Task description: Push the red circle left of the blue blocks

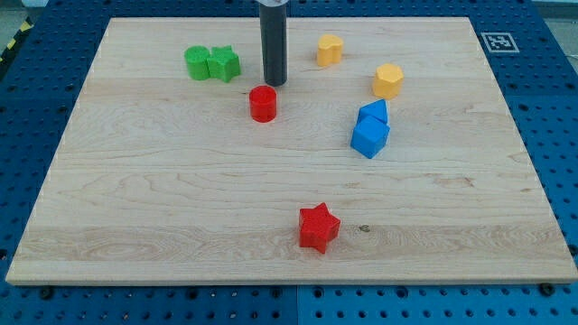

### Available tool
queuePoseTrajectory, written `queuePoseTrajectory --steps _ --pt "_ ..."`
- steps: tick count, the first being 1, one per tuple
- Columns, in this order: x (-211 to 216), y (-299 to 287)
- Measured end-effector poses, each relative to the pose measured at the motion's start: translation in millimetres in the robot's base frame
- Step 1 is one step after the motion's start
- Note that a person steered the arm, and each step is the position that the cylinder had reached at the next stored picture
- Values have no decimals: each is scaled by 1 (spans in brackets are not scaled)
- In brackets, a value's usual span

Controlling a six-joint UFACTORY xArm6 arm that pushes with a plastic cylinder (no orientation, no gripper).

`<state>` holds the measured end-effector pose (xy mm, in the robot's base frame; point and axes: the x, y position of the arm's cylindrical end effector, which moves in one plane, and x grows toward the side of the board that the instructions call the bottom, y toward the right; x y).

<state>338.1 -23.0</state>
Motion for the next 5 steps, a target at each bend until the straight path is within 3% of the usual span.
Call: queuePoseTrajectory --steps 3,5 --pt "75 -4" --pt "77 -8"
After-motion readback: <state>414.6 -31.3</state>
